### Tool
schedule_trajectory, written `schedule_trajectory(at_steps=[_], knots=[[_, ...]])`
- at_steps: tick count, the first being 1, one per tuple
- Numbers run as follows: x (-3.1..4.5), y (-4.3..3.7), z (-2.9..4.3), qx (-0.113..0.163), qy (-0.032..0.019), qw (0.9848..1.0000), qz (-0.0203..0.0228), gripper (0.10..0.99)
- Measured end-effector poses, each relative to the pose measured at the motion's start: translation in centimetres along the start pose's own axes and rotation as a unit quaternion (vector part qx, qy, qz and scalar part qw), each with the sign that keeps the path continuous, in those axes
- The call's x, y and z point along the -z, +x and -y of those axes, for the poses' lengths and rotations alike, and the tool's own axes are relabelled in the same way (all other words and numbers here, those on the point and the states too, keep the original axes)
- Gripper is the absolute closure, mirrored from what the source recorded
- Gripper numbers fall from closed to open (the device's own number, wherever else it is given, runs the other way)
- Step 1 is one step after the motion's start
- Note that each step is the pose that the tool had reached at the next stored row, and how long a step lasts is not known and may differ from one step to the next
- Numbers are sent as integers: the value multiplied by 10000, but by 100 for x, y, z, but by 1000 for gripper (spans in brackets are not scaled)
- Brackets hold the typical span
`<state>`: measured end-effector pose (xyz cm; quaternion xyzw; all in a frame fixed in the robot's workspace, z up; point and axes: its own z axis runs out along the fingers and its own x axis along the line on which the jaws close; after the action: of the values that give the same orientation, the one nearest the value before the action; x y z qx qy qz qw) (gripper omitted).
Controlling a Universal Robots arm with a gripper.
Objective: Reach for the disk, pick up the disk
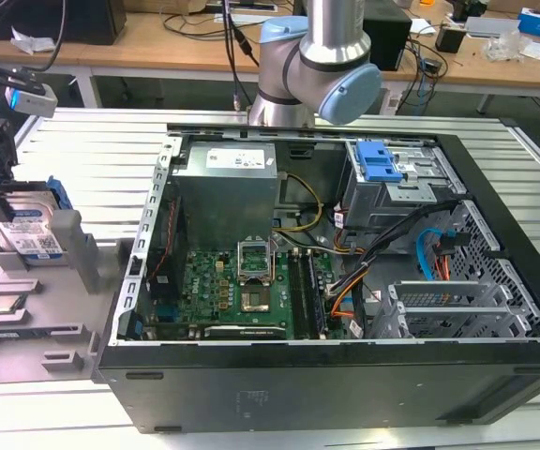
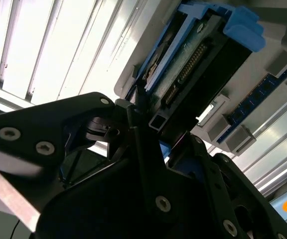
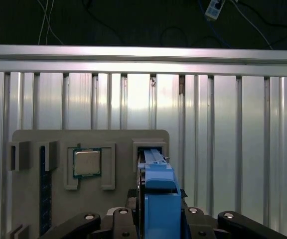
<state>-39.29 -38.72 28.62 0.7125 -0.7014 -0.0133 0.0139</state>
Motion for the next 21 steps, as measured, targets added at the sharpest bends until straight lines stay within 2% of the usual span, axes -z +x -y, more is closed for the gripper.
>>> schedule_trajectory(at_steps=[6,21], knots=[[14,0,0,0,4,10000,0,718],[305,-4,-7,0,0,10000,-1,718]])
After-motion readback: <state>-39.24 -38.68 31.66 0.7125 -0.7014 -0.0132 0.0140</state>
